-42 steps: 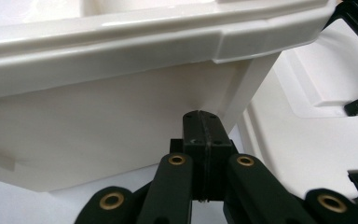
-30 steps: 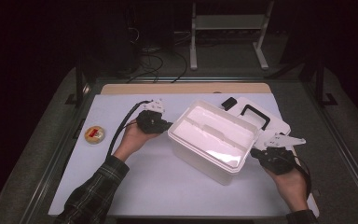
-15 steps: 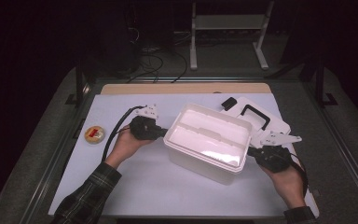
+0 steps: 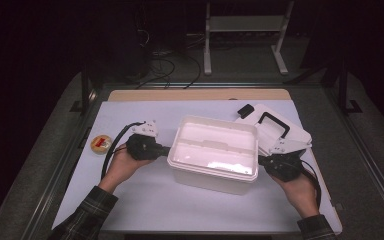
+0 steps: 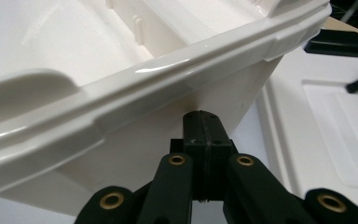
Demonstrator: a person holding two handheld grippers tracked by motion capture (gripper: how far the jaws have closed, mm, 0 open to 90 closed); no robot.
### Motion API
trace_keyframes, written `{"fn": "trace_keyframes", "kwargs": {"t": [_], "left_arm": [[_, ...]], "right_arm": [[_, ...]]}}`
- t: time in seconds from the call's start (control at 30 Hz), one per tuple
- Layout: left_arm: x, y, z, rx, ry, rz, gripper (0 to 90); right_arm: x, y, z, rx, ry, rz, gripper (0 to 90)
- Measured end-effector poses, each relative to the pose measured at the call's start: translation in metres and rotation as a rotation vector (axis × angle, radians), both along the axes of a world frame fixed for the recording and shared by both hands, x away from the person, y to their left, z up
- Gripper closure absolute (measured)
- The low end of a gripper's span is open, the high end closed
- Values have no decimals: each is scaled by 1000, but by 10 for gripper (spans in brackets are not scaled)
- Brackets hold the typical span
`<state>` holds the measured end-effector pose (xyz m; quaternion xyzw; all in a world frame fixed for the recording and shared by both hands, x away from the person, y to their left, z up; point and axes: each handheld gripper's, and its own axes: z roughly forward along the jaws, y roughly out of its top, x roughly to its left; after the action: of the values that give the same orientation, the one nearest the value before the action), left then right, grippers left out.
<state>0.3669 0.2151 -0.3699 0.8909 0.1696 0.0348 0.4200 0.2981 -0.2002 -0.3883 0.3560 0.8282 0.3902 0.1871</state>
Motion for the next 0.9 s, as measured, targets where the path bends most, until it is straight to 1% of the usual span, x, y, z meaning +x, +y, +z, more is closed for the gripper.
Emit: {"fn": "trace_keyframes", "kwargs": {"t": [0.17, 0.3, 0.5, 0.53, 0.57, 0.6, 0.63, 0.67, 0.7, 0.9], "left_arm": [[-11, 15, -2, -21, -3, 33, 899], [-19, 26, -3, -26, -6, 60, 899], [-35, 41, -3, -36, -7, 98, 899], [-35, 41, -3, -36, -7, 98, 900], [-41, 45, -3, -41, -5, 105, 899], [-44, 47, -3, -40, -4, 109, 899], [-44, 47, -3, -40, -4, 109, 899], [-50, 51, -3, -39, -6, 114, 899], [-53, 53, -3, -42, -6, 117, 899], [-68, 59, -2, -28, -11, 128, 900]], "right_arm": [[3, 10, 1, 9, 1, 42, 899], [4, 18, 2, 20, 5, 82, 899], [3, 31, 3, 19, 2, 133, 899], [3, 33, 3, 21, 5, 140, 899], [3, 34, 4, 18, 3, 151, 899], [3, 36, 4, 19, 2, 157, 899], [2, 38, 4, 19, 2, 164, 899], [2, 39, 4, 20, 2, 171, 900], [1, 41, 5, 19, 2, 176, 899], [-5, 49, 5, 15, 6, 200, 900]]}}
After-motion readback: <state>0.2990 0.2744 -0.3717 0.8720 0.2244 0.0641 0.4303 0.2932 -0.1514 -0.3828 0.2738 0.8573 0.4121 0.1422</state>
